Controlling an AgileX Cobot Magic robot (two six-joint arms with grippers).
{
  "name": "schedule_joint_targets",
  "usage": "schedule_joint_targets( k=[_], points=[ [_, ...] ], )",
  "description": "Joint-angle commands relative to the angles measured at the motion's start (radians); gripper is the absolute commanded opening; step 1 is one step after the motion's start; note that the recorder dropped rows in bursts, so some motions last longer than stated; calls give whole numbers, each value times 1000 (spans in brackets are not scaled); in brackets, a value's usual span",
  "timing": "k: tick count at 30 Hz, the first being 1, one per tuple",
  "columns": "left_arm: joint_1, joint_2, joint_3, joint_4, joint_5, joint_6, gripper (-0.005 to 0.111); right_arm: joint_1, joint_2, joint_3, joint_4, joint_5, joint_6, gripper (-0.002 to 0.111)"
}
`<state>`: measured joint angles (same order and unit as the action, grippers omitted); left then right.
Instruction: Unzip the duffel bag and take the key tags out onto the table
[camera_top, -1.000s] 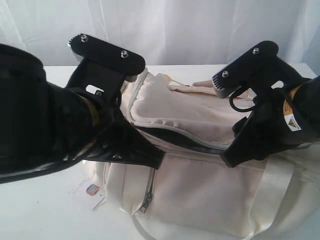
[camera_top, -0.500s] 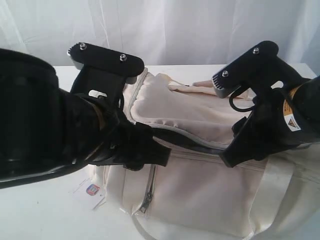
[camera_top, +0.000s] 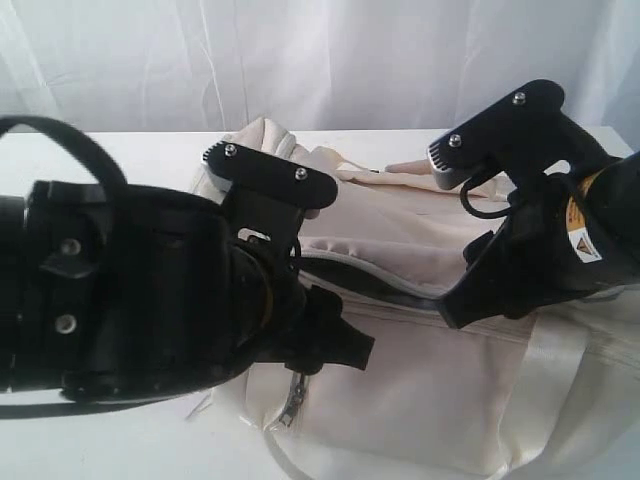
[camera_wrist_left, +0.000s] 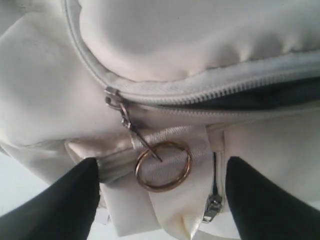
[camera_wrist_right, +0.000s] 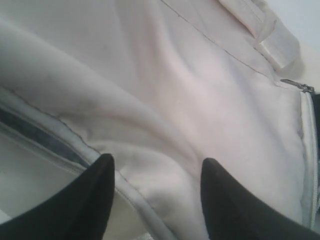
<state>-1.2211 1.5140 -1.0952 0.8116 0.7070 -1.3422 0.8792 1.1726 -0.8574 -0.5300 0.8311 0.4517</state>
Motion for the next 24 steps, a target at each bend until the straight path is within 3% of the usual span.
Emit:
schedule_joint_targets(
  k=[1, 6, 9, 16, 24],
  points=[
    [2, 15, 6, 61, 2, -35, 73, -3, -7, -6, -1, 1, 9, 50],
    [2, 15, 6, 107, 21, -74, 68, -3, -7, -6, -1, 1, 9, 50],
    [2, 15, 6, 87, 80, -74, 45, -3, -7, -6, -1, 1, 9, 50],
    [2, -7, -16, 78, 75, -72, 2, -3, -7, -6, -1, 1, 9, 50],
    [2, -68, -55, 59, 90, 12, 0, -3, -7, -6, -1, 1, 9, 50]
  ],
)
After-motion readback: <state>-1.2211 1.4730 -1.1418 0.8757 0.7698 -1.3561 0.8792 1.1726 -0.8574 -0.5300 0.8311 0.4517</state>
